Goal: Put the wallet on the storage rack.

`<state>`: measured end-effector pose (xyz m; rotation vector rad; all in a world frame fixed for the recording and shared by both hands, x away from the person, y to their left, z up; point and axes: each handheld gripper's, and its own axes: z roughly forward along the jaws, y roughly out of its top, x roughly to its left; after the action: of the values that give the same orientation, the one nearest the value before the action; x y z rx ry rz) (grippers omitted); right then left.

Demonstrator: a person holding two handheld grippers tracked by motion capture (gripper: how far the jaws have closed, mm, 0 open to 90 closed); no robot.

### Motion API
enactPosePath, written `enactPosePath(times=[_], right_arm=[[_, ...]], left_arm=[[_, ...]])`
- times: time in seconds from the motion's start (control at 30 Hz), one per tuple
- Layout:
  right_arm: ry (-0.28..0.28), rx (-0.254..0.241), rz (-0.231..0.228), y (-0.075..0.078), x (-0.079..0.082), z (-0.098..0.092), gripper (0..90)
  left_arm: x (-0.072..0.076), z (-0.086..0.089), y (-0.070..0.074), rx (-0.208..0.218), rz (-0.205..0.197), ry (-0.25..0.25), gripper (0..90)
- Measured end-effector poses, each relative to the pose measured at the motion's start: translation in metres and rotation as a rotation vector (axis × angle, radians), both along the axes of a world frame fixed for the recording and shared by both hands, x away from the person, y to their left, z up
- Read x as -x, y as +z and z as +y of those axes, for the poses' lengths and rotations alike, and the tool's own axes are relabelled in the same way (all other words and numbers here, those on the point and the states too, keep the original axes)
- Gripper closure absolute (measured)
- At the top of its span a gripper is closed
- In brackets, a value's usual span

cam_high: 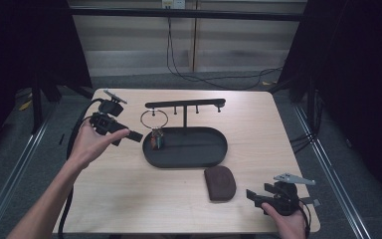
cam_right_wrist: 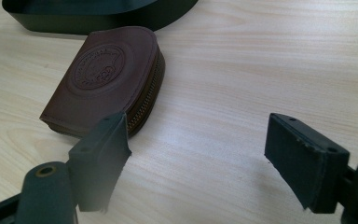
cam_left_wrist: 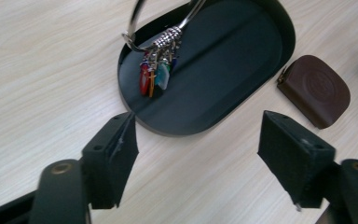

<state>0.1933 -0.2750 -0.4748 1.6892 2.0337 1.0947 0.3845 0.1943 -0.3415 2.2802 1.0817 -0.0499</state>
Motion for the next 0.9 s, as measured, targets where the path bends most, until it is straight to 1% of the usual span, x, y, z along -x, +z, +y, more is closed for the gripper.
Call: enactPosePath(times=[0.03,0.1,0.13,0.17,0.2,0.23,0.27,0.33,0.37,0.43,0.5,0.53,0.6,0.7,0.73,0.83,0.87,0.9], right_arm=[[0.000,0.000,0.000,0.000,0.000,0.000,21.5],[-0.003,-0.003,-0.001,0.000,0.000,-0.001,21.5],[-0.003,-0.004,0.000,0.000,0.000,-0.001,21.5],[0.001,-0.006,0.000,0.000,0.000,-0.001,21.5],[0.001,-0.006,-0.001,0.000,0.000,-0.001,21.5],[0.002,-0.006,-0.002,0.000,0.000,-0.001,21.5],[0.002,-0.006,-0.003,0.000,0.000,-0.001,21.5],[0.002,-0.008,-0.002,0.000,0.000,-0.001,21.5],[0.003,-0.008,-0.002,0.000,0.000,-0.001,21.5],[-0.001,-0.007,-0.001,0.000,0.000,-0.001,21.5],[-0.002,-0.008,-0.002,0.000,0.000,-0.001,21.5],[-0.006,-0.005,-0.002,0.000,0.000,-0.001,21.5],[-0.002,-0.004,0.000,0.000,-0.001,-0.001,21.5],[-0.004,-0.012,0.001,0.000,-0.001,-0.001,22.0],[-0.004,-0.012,0.002,0.000,-0.002,-0.001,22.0],[0.001,-0.007,0.003,0.000,-0.003,0.000,21.2],[0.002,-0.005,0.006,0.000,-0.003,0.000,21.1],[0.002,-0.006,0.010,0.000,-0.003,0.001,21.1]], left_arm=[[0.003,0.001,-0.005,0.009,0.004,0.005,26.3],[0.005,0.005,-0.013,0.019,0.012,-0.029,20.9],[0.007,0.007,-0.019,0.030,0.003,-0.023,19.4],[0.008,0.010,-0.025,0.042,0.004,-0.016,19.9],[0.009,0.012,-0.028,0.039,0.009,-0.015,20.3],[0.012,0.015,-0.035,0.055,0.011,-0.003,20.4],[0.014,0.019,-0.039,0.069,0.010,-0.010,20.7],[0.018,0.022,-0.044,0.079,0.011,-0.011,19.7],[0.021,0.024,-0.047,0.090,0.004,-0.012,19.6],[0.027,0.028,-0.050,0.125,-0.021,-0.002,19.3],[0.033,0.029,-0.054,0.120,-0.036,0.015,19.1],[0.036,0.030,-0.056,0.115,-0.048,0.010,19.6],[0.043,0.031,-0.061,0.126,-0.072,-0.003,20.0],[0.050,0.033,-0.071,0.149,-0.081,-0.004,20.0],[0.052,0.035,-0.075,0.175,-0.083,0.004,20.1],[0.058,0.038,-0.085,0.168,-0.110,0.025,20.1],[0.060,0.039,-0.088,0.175,-0.111,0.030,20.1],[0.062,0.040,-0.091,0.190,-0.107,0.025,20.1]])
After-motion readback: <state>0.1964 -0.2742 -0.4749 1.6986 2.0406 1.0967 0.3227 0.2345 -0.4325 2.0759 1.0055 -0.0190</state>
